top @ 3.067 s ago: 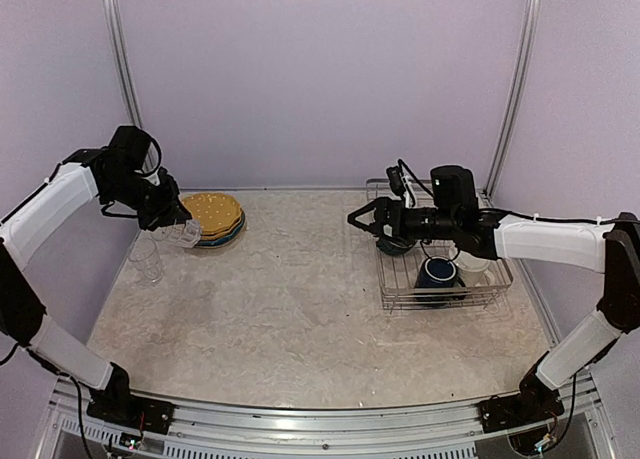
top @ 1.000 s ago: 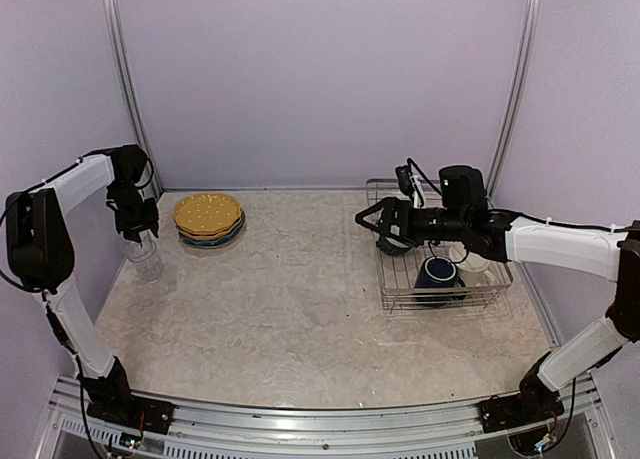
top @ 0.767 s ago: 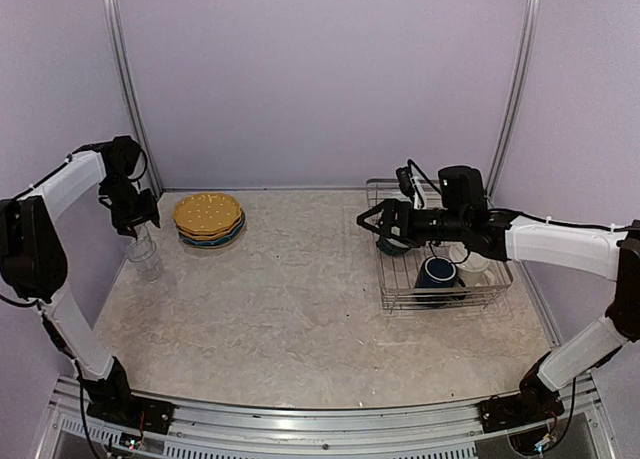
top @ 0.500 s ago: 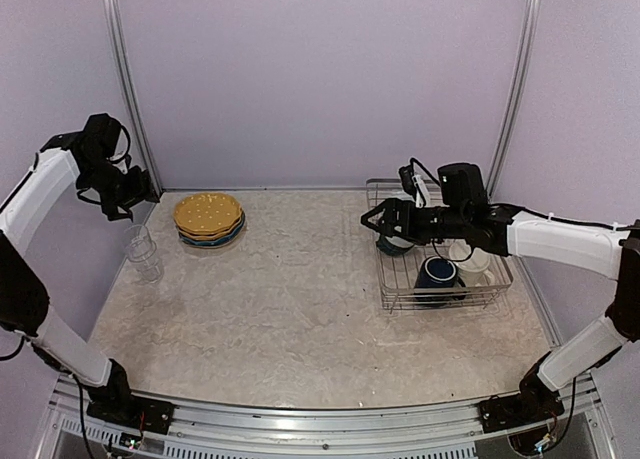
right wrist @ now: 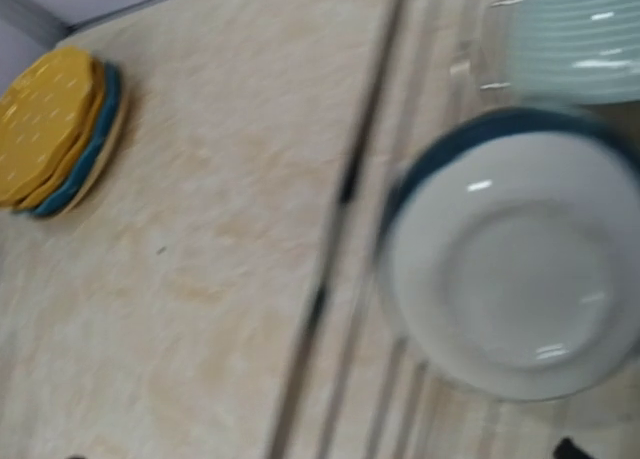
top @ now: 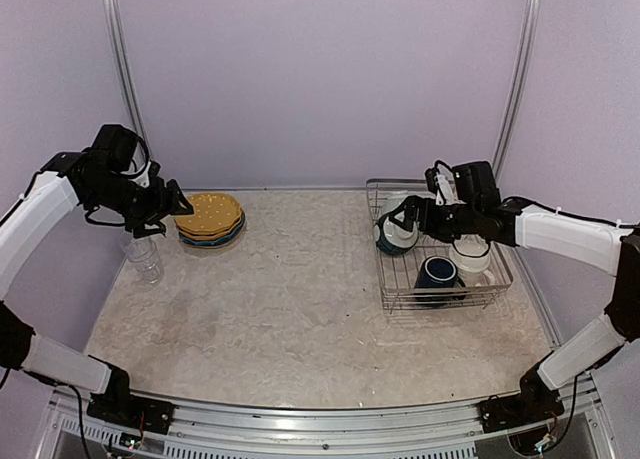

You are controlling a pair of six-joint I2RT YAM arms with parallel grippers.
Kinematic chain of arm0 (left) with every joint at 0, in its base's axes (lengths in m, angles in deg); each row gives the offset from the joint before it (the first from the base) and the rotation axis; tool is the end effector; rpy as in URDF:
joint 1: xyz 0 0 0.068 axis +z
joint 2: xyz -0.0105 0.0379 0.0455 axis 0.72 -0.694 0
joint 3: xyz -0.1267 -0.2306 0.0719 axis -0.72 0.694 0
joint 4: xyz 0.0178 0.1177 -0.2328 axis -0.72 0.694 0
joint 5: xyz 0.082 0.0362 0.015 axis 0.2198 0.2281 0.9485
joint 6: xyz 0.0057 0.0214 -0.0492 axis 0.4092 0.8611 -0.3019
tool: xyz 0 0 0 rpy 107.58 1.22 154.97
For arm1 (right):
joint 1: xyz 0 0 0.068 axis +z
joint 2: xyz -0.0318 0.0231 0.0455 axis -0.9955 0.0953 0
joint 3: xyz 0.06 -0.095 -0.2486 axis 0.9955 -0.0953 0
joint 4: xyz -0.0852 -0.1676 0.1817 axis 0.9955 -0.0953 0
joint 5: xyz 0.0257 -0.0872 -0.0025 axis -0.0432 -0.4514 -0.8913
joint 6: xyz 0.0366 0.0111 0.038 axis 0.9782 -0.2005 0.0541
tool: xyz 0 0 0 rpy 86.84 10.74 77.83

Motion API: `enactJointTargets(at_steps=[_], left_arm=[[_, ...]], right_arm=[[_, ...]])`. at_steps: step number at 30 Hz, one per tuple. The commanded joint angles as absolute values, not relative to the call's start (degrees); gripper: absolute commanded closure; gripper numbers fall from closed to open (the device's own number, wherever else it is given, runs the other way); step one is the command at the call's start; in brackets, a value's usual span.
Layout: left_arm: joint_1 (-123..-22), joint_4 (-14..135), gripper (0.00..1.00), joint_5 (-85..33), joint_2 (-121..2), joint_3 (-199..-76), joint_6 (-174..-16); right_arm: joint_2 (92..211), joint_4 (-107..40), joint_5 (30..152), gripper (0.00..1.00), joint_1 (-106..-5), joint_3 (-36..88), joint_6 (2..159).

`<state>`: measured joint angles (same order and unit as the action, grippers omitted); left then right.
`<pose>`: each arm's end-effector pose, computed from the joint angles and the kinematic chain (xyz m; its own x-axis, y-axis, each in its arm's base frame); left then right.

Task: Unload the mixed dishes from the dish rack
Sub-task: Grab the bowl from the dish rack.

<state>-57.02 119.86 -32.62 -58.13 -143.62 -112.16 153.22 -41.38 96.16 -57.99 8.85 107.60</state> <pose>0.2458 -0.0570 0.3593 -0.8474 -0.3161 -0.4266 -0.0876 0.8757 -0.4748 0.2888 0.1533 0.2709 -0.7376 0.2350 -0.6330 -0.2357 0.7889 0.5675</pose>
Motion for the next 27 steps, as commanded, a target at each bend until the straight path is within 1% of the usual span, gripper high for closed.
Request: enactJointTargets(at_steps=[1, 3, 9, 13, 20, 27], left_arm=[[-60.45, 117.18, 0.2, -33.94, -57.87, -142.25, -114.63], [-61.82, 116.93, 0.2, -33.73, -58.3, -142.14, -114.92], [-65.2, 116.66, 0.2, -32.99, -60.01, -142.11, -115.49], [-67.36, 116.63, 0.19, -32.15, -60.16, -142.07, -116.13], [-69.14, 116.69, 0.19, -31.43, -59.2, -140.98, -116.45], [-69.33, 116.44, 0.19, -31.37, -58.65, -139.83, -116.08]], right_arm=[[153.06, -43.7, 94.54, 0.01, -62.37, 11.32, 107.72], [154.13, -43.76, 94.52, 0.01, -65.05, 11.99, 109.79], [160.23, -36.95, 96.71, 0.02, -69.71, 15.19, 120.08], [166.22, -35.24, 96.54, 0.05, -70.01, 20.14, 126.53], [173.96, -32.98, 95.7, 0.07, -69.97, 24.78, 135.35], [178.82, -29.37, 94.99, 0.07, -70.02, 25.72, 142.86]])
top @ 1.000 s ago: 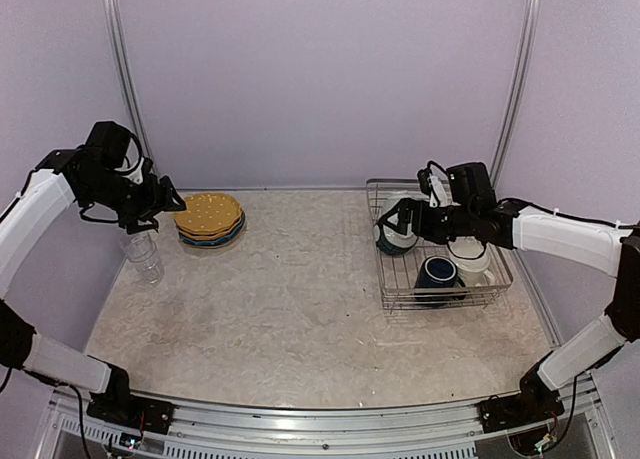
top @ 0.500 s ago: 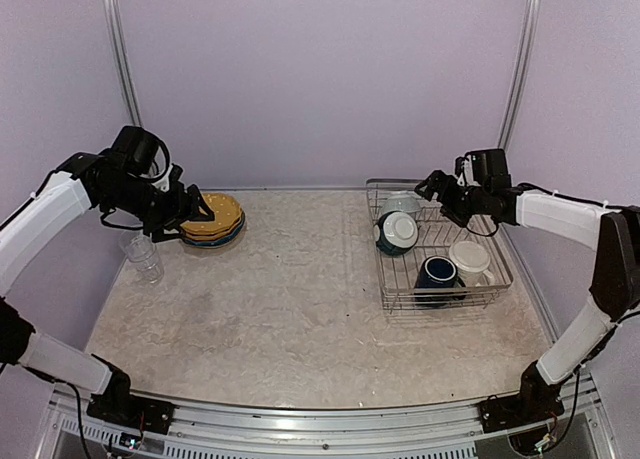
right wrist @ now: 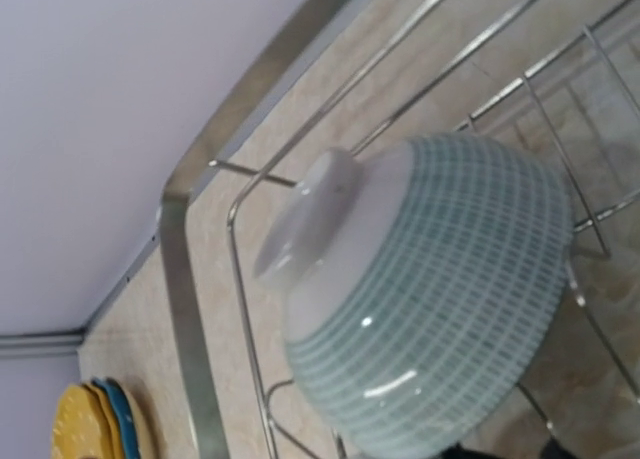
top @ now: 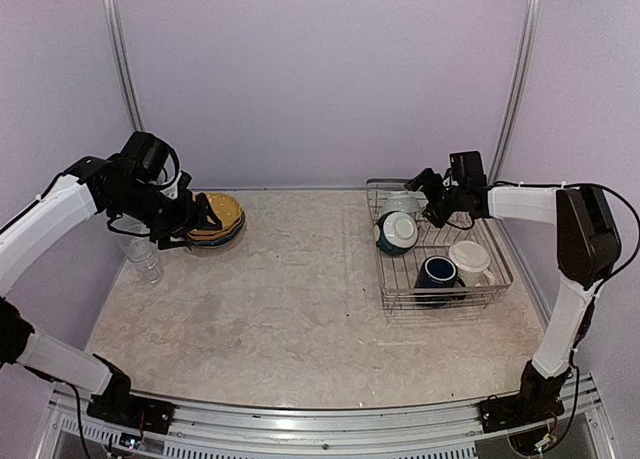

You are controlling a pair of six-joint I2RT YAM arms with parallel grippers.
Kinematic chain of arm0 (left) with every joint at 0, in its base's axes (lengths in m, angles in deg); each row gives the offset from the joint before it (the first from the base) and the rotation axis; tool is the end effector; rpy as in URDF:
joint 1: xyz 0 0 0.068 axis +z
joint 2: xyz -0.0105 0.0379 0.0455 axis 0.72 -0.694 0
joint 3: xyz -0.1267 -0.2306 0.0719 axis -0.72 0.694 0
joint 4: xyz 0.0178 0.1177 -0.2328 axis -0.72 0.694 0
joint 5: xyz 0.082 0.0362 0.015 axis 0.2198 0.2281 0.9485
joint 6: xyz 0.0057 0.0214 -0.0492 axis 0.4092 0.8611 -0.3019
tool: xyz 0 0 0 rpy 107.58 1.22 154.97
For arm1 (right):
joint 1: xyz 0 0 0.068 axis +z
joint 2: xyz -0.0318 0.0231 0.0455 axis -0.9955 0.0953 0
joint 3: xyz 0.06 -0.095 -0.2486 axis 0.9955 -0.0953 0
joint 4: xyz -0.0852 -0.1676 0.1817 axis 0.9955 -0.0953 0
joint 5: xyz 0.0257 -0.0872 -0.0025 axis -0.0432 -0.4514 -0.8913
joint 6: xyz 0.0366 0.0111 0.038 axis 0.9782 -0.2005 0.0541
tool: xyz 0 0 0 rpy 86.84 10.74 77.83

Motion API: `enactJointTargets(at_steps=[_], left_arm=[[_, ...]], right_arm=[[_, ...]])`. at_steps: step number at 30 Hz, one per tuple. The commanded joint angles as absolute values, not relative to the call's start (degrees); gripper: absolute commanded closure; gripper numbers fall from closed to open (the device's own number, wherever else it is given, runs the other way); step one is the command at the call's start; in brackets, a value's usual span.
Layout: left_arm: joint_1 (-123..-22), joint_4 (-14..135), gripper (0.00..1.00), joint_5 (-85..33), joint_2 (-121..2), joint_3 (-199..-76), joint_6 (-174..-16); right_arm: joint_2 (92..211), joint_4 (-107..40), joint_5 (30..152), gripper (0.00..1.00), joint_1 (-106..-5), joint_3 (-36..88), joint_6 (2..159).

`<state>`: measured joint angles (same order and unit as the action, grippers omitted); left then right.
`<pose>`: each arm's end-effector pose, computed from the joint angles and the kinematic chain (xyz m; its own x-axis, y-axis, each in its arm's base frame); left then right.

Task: Unload the mixed dishes from the dish rack
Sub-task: Grab the bowl from the dish rack.

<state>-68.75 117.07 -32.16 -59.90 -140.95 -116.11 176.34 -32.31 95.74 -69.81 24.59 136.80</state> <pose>0.2391 -0.1097 0.3407 -0.9065 -0.1949 -0.3746 0.0144 0.8723 -0.4887 0.4102 0.1159 0.2339 -0.6090 0.7378 -0.2911 0.2478 0.5256 0.8138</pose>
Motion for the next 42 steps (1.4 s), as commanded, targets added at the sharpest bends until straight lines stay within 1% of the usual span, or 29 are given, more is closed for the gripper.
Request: enactJointTargets(at_steps=[1, 8, 14, 26, 33, 37, 42], left_arm=[[-69.28, 116.36, 0.19, -31.5, -58.52, -139.77, -116.01], [-69.35, 116.17, 0.19, -31.7, -58.03, -139.25, -115.51], [-69.39, 116.4, 0.18, -31.0, -57.43, -138.47, -115.04], [-69.35, 115.35, 0.18, -31.74, -58.46, -138.17, -114.58], [-69.37, 115.16, 0.18, -32.09, -58.81, -137.86, -114.5], [-69.46, 114.33, 0.18, -32.09, -58.47, -137.0, -114.71], [-69.45, 113.38, 0.18, -33.24, -58.72, -136.69, -115.19]], right_arm=[[179.45, -28.97, 94.98, 0.07, -70.0, 25.9, 143.88], [184.54, -32.42, 92.56, 0.06, -69.96, 31.78, 145.68], [186.47, -33.11, 89.1, 0.06, -69.87, 33.07, 146.44], [193.67, -44.98, 83.99, 0.05, -68.53, 43.71, 141.22], [198.85, -56.19, 80.07, 0.05, -67.61, 53.79, 134.3], [199.21, -57.34, 78.85, 0.03, -67.39, 54.5, 133.03], [200.82, -56.22, 81.86, 0.02, -67.43, 55.79, 133.1]])
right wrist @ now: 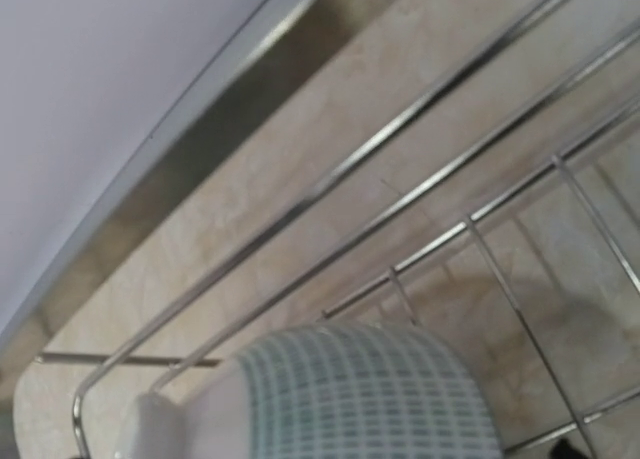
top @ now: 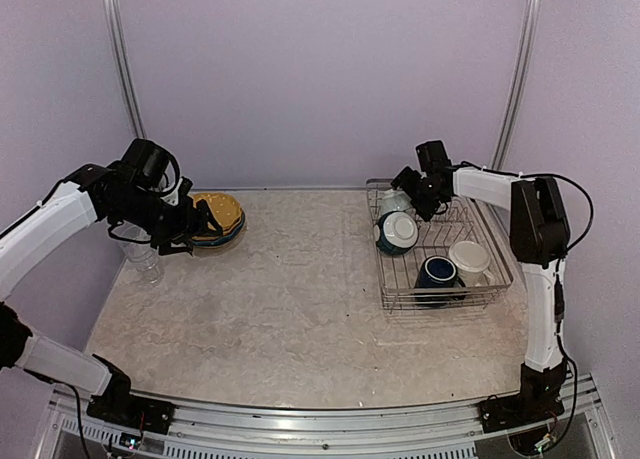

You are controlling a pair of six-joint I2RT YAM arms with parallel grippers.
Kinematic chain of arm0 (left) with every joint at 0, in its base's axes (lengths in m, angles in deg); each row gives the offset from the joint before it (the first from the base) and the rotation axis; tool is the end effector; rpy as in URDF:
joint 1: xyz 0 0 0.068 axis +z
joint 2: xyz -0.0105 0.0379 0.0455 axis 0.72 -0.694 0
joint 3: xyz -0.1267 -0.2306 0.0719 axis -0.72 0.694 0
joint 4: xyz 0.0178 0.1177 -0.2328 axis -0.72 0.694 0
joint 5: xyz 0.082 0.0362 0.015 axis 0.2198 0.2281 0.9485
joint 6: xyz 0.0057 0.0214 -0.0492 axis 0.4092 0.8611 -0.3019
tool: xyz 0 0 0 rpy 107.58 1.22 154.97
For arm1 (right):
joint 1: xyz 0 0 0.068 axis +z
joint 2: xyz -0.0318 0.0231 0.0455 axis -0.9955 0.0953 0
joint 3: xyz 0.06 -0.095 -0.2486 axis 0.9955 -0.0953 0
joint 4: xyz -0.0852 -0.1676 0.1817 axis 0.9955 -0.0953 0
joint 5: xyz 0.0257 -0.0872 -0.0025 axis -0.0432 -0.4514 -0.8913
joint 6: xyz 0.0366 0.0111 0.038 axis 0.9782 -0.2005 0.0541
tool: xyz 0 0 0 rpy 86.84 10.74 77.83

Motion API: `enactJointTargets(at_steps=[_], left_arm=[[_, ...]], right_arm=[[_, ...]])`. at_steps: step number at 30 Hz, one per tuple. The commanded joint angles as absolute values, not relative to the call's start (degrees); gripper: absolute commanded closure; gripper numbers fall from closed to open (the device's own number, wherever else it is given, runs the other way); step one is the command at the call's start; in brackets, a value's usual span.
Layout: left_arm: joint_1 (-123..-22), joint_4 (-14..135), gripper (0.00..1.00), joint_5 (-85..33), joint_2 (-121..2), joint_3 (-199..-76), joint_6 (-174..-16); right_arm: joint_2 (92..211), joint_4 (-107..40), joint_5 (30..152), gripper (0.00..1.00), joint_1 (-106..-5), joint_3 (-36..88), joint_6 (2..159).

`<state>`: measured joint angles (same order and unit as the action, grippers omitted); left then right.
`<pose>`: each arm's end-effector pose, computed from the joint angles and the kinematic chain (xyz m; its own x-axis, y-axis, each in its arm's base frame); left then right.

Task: Unload the mixed dishes from the dish rack
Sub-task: Grab the bowl from the dish rack.

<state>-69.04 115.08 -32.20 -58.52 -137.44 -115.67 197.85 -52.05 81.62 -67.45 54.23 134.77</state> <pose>0.2345 -0.1093 0.3298 -0.9083 -0.1831 -0.3761 0.0249 0.8739 -0.4855 0.4878 0.1490 0.2061 -0.5557 0.7422 -0.3745 0.4311 0.6424 0.6335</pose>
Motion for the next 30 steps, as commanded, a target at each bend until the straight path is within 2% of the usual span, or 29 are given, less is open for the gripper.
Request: enactJointTargets(at_steps=[1, 3, 18, 25, 30], left_arm=[[-69.43, 113.37, 0.18, -33.27, -58.72, -136.75, -115.2], [-69.47, 113.5, 0.18, -33.27, -58.64, -136.81, -115.13], [-69.51, 114.2, 0.18, -32.92, -58.1, -136.56, -115.37], [-69.62, 114.5, 0.18, -33.19, -58.02, -136.9, -115.86], [-69.89, 115.04, 0.18, -33.06, -58.09, -137.45, -115.99]], right_arm=[[200.99, -55.66, 82.66, 0.01, -67.4, 55.71, 133.82], [200.87, -54.01, 83.05, 0.03, -67.38, 55.09, 134.49], [193.13, -46.17, 84.63, 0.42, -67.4, 50.85, 135.29], [190.62, -43.4, 85.18, 0.49, -67.59, 49.0, 133.49], [187.44, -37.26, 87.77, 0.49, -68.38, 45.84, 131.93]])
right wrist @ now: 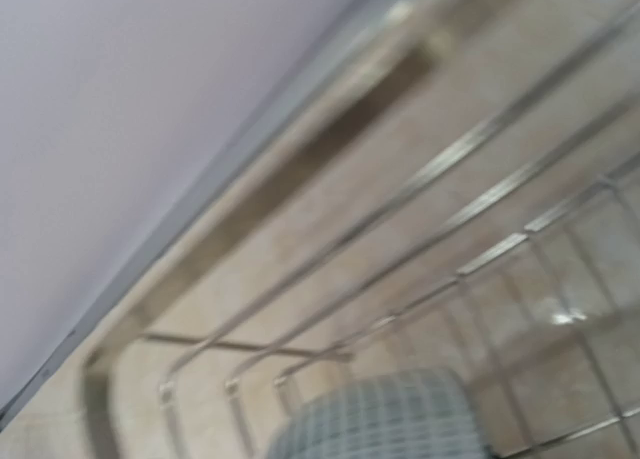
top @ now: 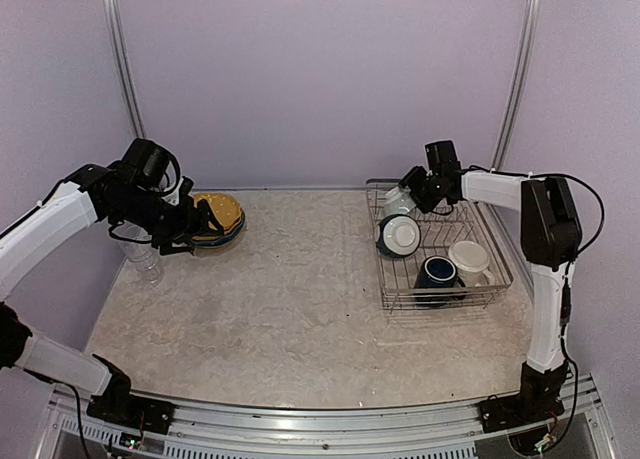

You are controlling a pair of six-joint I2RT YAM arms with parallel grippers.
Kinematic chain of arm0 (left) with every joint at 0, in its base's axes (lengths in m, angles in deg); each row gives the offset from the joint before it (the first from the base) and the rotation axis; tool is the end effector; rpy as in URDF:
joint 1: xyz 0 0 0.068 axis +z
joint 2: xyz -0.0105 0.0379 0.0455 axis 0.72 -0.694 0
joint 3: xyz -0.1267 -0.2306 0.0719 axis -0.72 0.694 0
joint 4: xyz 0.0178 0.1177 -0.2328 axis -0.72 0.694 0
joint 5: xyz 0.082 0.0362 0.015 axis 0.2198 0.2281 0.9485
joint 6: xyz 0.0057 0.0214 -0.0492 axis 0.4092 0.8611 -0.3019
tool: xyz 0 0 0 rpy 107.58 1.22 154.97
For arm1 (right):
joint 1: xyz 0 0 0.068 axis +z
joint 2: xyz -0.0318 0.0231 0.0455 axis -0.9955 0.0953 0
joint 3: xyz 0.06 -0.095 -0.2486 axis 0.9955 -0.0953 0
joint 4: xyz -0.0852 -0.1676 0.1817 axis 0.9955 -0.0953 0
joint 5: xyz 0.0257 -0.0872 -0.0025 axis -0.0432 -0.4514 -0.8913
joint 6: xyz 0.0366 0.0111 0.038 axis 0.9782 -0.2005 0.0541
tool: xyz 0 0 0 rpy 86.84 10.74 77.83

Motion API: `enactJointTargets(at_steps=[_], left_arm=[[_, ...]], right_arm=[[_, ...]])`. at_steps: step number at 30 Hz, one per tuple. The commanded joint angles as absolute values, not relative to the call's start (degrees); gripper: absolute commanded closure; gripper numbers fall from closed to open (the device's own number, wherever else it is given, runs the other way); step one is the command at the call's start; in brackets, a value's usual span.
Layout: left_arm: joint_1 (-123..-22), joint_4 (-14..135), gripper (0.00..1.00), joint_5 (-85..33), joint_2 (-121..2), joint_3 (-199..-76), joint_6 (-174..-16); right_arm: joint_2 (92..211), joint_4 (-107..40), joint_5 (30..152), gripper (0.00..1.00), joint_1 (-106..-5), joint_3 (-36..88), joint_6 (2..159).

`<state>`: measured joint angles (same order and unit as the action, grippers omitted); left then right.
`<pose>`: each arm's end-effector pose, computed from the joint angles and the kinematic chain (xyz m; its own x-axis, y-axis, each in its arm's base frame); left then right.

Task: Unload the mixed dishes from the dish rack
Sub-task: Grab the bowl from the dish rack.

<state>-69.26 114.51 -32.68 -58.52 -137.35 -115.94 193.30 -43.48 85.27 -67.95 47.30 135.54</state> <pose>0.2347 -0.1107 0.3300 -0.9081 -0.1829 -0.3766 0.0307 0.8681 -0.4955 0.4774 0.1436 0.2171 -0.5469 0.7542 -0.3634 0.3514 0.6008 0.7180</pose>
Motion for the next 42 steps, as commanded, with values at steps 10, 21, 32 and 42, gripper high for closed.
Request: enactJointTargets(at_steps=[10, 21, 32, 42], left_arm=[[-70.79, 115.11, 0.18, -33.23, -59.72, -139.04, -116.43], [-71.83, 115.92, 0.18, -32.17, -60.39, -139.45, -116.6], [-72.22, 116.72, 0.18, -31.53, -60.58, -140.16, -116.69], [-72.29, 116.89, 0.18, -31.49, -60.66, -140.62, -117.26]], right_arm=[[185.06, -32.98, 91.03, 0.49, -68.98, 40.14, 130.34], [188.15, -31.8, 97.26, 0.22, -69.19, 40.88, 128.8], [196.26, -27.59, 101.66, 0.34, -68.45, 45.52, 128.13], [198.52, -20.04, 107.74, 0.68, -68.46, 46.63, 129.92]])
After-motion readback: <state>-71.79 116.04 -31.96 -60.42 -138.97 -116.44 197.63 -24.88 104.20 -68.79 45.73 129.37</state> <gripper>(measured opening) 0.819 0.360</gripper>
